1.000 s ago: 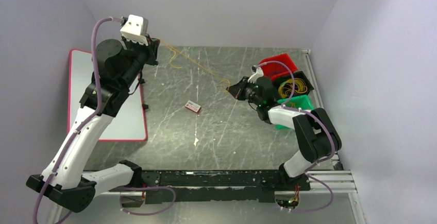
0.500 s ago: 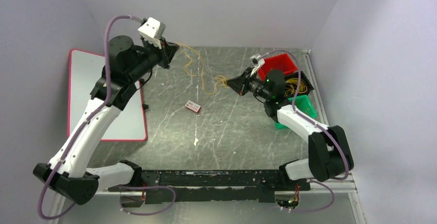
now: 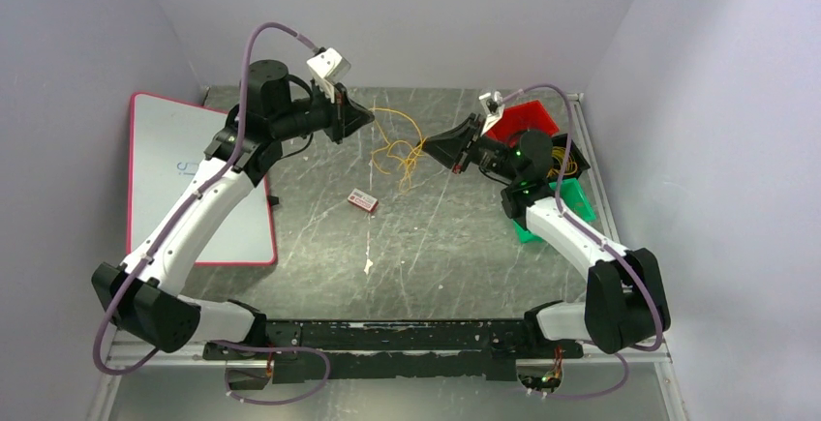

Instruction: Untangle the cables

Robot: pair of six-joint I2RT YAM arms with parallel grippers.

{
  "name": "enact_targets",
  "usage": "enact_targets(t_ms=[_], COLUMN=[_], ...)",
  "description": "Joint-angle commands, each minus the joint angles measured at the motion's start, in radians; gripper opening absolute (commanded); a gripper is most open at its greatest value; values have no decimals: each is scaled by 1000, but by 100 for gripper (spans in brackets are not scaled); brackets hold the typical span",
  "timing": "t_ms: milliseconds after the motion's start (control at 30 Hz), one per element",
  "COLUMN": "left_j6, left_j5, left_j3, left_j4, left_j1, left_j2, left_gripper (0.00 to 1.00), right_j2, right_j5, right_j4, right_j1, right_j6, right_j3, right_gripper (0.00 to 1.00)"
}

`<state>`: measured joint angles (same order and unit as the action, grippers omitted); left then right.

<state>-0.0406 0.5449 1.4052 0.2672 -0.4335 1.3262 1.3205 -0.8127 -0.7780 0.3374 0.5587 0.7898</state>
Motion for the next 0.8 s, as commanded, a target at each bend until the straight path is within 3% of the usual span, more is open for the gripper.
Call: enact_targets(t_ms=[0,500,767], left_j6=[2,-20,-5], left_j5=[83,141,127], left_j3=[19,-1,11], left_j4=[16,5,34], left_j1=[4,2,0], left_j2=[10,43,53], left_gripper=[7,7,7], right_j2=[0,113,181], right_j5=[-60,-54,-63], right_j4=[-166,-605,-685], right_j1=[-4,-3,-1], right_j6=[105,389,480], right_j3=[24,18,58], right_gripper=[4,22,25])
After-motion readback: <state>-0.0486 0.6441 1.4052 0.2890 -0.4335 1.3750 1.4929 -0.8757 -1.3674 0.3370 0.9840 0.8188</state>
